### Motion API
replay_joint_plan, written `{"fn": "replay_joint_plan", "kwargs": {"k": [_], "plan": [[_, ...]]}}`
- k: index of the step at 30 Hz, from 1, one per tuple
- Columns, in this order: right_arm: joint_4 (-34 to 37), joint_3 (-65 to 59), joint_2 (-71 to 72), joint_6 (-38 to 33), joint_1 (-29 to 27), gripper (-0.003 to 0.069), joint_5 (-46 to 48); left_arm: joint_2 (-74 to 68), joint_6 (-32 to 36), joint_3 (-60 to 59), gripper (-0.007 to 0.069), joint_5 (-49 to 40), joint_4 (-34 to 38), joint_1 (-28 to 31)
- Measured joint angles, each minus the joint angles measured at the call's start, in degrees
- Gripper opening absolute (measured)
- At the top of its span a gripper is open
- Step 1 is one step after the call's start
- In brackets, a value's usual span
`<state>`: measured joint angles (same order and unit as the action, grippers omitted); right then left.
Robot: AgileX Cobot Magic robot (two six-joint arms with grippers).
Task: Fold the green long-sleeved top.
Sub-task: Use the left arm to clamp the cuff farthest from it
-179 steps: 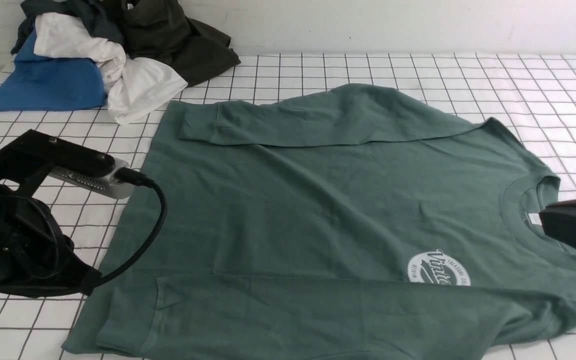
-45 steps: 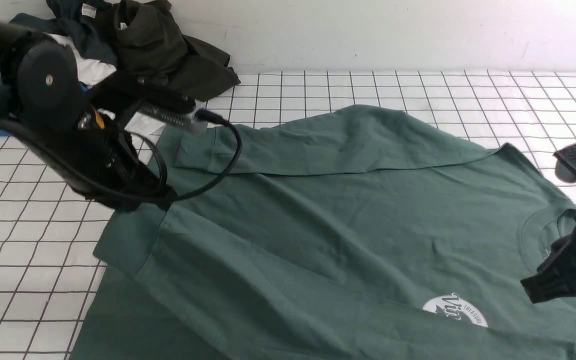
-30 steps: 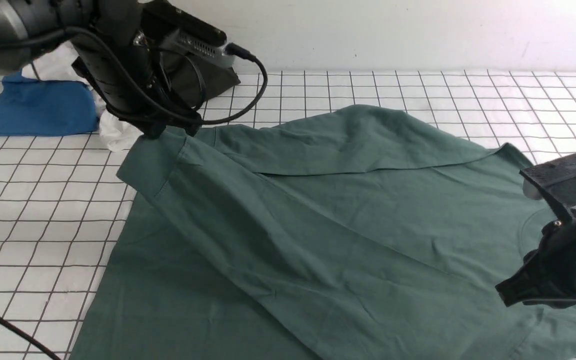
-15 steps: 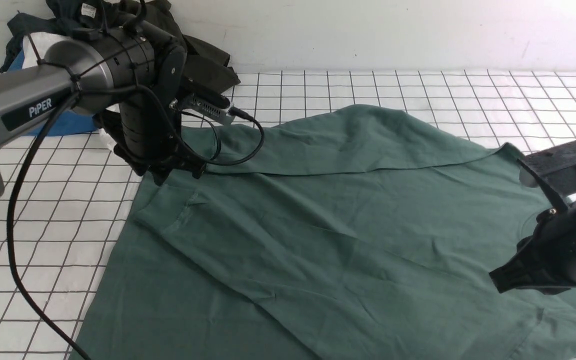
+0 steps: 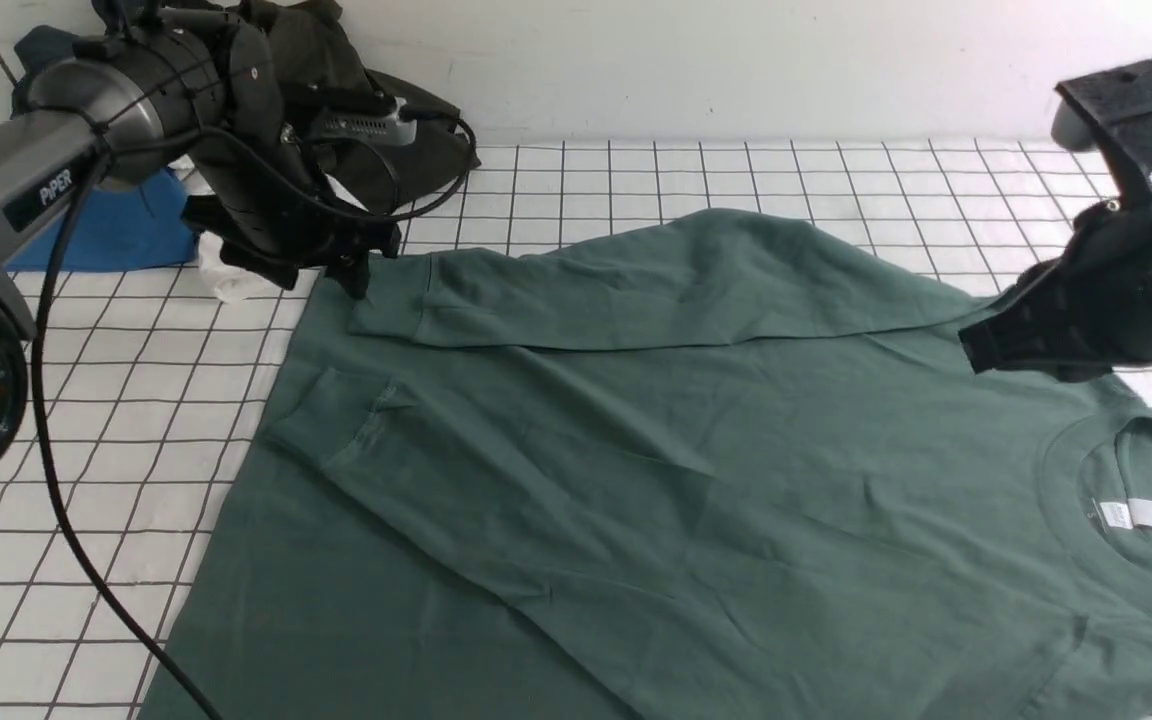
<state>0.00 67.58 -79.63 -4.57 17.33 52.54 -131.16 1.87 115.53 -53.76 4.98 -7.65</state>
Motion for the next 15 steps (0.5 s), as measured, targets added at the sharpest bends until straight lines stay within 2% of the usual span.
{"fn": "replay_joint_plan", "kwargs": {"k": [8, 15], "plan": [[0.0, 1.14, -6.12, -0.07, 0.0, 0.0063, 0.72, -8.69, -0.1, 5.55, 0.0445, 2.34, 1.52, -0.34], [0.0, 1.14, -8.9, -0.12, 0.0, 0.0063, 2.59, -9.17, -0.48, 6.13, 0.042, 4.06, 1.59, -0.34]]}}
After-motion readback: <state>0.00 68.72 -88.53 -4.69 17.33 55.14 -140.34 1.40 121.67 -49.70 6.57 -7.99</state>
